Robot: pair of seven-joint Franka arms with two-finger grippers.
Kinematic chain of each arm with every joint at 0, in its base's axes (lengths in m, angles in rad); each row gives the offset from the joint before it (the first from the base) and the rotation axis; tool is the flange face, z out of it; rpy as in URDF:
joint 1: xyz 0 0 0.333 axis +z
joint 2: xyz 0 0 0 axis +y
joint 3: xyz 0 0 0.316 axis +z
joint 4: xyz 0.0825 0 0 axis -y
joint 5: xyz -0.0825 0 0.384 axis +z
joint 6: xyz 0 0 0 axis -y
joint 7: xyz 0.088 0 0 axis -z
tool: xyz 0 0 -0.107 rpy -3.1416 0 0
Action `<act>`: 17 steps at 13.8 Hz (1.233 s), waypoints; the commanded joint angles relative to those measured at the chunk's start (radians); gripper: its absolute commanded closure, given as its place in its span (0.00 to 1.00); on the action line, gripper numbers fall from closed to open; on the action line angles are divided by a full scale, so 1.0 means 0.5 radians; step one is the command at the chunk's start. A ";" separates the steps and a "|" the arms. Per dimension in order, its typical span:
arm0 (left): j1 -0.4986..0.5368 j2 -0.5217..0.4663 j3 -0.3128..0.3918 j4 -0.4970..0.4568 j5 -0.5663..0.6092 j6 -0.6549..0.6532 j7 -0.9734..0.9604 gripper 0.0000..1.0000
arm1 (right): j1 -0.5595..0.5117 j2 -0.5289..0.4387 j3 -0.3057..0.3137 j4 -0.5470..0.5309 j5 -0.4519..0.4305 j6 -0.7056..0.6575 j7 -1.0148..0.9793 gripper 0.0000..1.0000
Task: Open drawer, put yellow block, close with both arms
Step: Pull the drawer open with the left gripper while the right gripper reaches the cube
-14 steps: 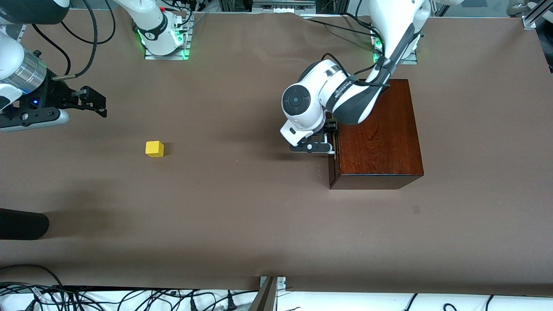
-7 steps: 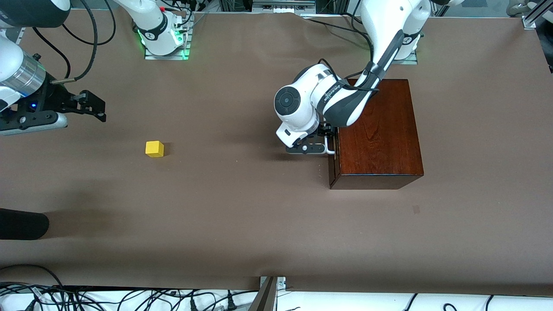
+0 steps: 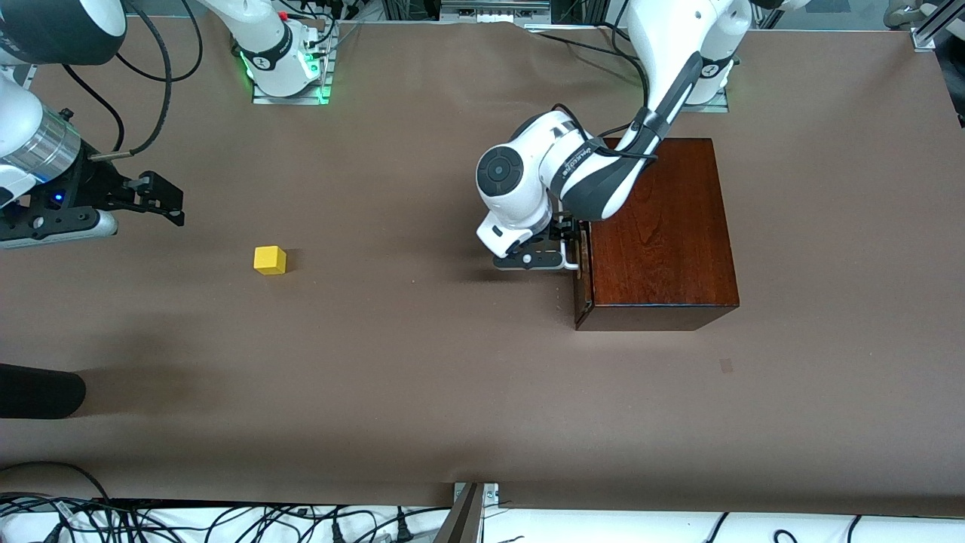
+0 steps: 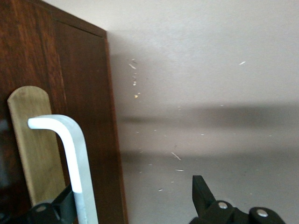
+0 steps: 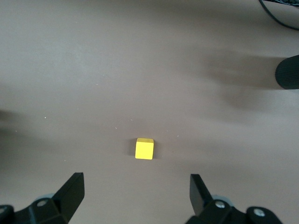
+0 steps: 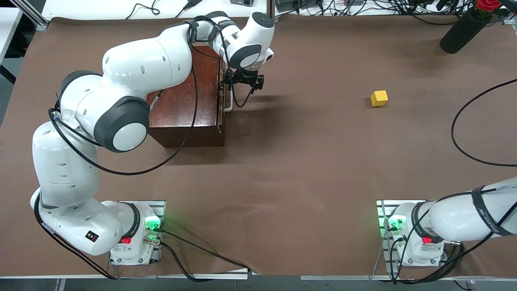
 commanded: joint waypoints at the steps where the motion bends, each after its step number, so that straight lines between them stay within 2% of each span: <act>1: -0.073 0.076 -0.003 0.043 -0.051 0.080 -0.076 0.00 | 0.013 0.031 0.000 0.045 -0.005 -0.040 -0.075 0.00; 4: -0.125 0.131 -0.003 0.200 -0.138 0.120 -0.097 0.00 | 0.010 0.150 0.000 0.036 -0.005 -0.126 -0.134 0.00; 7: -0.144 0.131 -0.003 0.231 -0.196 0.200 -0.119 0.00 | 0.007 0.203 0.003 -0.019 0.013 -0.102 -0.116 0.00; 10: -0.144 0.131 -0.003 0.228 -0.199 0.307 -0.119 0.00 | 0.010 0.209 0.006 -0.194 0.032 0.100 -0.103 0.00; 17: -0.137 0.067 0.003 0.231 -0.171 0.259 -0.113 0.00 | 0.007 0.230 0.006 -0.718 0.075 0.753 -0.100 0.00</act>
